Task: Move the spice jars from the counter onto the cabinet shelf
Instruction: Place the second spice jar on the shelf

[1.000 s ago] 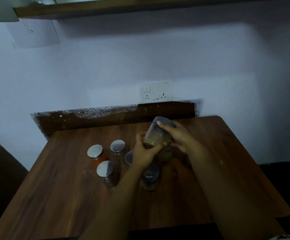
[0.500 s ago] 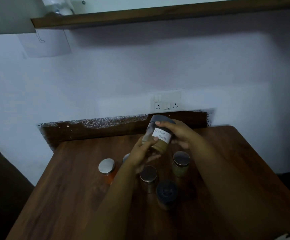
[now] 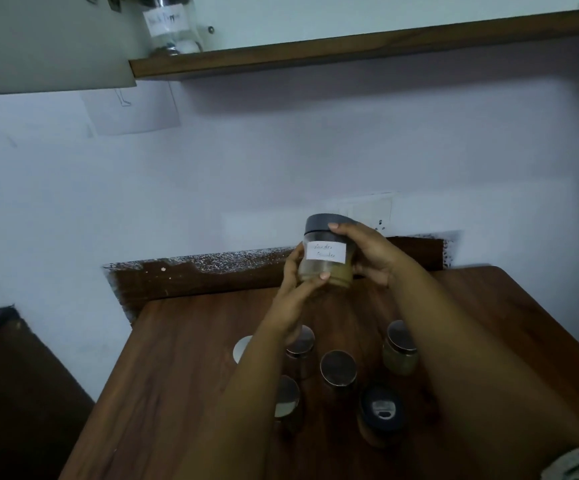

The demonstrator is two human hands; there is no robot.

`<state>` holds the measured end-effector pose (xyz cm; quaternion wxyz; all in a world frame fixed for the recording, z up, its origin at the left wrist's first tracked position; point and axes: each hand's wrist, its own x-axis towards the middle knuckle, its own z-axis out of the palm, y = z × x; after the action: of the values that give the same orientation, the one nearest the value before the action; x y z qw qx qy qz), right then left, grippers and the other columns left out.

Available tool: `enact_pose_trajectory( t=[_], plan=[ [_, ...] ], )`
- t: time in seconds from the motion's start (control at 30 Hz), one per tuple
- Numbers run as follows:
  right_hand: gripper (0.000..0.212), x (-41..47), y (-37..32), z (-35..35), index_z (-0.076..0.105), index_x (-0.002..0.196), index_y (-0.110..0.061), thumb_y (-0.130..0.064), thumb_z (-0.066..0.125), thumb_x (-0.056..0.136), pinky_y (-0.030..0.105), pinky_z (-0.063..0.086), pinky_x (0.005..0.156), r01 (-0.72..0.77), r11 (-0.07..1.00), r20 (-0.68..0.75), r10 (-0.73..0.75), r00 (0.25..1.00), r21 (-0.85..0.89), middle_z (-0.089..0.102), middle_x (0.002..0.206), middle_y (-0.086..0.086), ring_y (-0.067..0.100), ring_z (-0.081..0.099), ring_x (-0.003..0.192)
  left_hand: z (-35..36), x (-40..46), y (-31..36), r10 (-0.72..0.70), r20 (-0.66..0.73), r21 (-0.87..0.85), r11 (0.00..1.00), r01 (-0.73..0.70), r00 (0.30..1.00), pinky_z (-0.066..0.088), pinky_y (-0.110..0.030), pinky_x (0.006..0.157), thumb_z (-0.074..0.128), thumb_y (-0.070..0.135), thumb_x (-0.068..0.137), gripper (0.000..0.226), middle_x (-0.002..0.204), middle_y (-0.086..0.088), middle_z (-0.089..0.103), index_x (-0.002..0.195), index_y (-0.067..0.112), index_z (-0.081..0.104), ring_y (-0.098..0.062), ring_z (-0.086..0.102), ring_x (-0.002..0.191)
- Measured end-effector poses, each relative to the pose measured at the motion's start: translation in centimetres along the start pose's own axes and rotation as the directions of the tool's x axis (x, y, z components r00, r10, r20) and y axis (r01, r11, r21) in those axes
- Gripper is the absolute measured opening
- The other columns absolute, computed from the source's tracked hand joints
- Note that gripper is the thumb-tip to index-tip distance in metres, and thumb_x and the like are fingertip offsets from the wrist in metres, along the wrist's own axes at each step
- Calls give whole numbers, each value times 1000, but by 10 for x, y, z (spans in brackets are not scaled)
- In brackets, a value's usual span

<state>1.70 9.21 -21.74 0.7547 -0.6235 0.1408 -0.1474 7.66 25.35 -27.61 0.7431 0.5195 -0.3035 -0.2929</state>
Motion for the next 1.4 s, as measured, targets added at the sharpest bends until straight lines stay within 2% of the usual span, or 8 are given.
enact_pose_trajectory(
  t=[0.2,0.37,0.57,0.73,0.83,1.0,1.27,1.4],
  plan=[
    [93,15,7,16,45,139,-17,-60,80,64,54,49,98,58,984,-34,-53,998,166,60,131,17,32,60,119,-4,7,10,81,-88,-90,992,-89,993,52,-43,98,81,6,72,74,133,-21,55,137,21,49,-32,58,121],
    [87,23,3,22,47,136,-19,-61,76,66,54,48,99,80,977,-13,-79,997,197,58,132,16,32,58,121,-6,8,23,91,-111,-18,995,-94,990,56,-33,87,75,2,74,74,131,-20,56,139,22,46,-26,62,114],
    [72,25,-4,31,47,134,-21,-60,67,76,54,50,95,89,971,-16,-88,996,223,55,135,17,33,58,121,-19,16,39,233,-116,340,923,-182,965,56,-27,87,82,10,73,94,113,-3,64,149,31,31,-10,68,101],
    [71,21,-5,32,37,143,-28,-47,67,82,56,51,91,-13,983,198,-25,980,184,58,135,14,37,61,116,-16,22,45,253,-158,341,921,-188,954,57,-29,87,73,13,83,77,114,-7,62,149,26,35,-1,69,92],
    [85,17,-14,35,26,144,-41,-14,74,78,53,52,92,77,996,211,-86,974,51,61,129,7,30,65,112,-18,30,50,244,-145,345,921,-182,959,55,-36,94,71,22,85,77,119,-4,60,150,30,30,-8,67,101],
    [100,16,-35,35,21,146,-43,7,72,77,44,55,90,207,978,216,-205,955,14,57,133,9,28,65,112,-10,27,77,267,-7,454,859,-235,964,51,-12,83,61,43,84,84,136,12,49,153,41,12,7,56,110],
    [116,15,-142,74,14,146,-50,-16,85,62,39,51,98,596,785,277,-543,793,-169,52,135,-3,17,59,120,-3,37,183,586,32,447,716,-536,810,50,-17,91,76,8,78,90,135,-1,49,149,38,28,-9,57,120],
    [123,19,-200,88,4,144,-59,-33,89,59,46,49,101,696,643,289,-633,718,-319,49,139,-6,15,54,125,1,51,240,675,103,487,606,-628,731,50,-20,95,78,14,76,94,139,2,49,150,39,26,-5,55,120]
  ],
)
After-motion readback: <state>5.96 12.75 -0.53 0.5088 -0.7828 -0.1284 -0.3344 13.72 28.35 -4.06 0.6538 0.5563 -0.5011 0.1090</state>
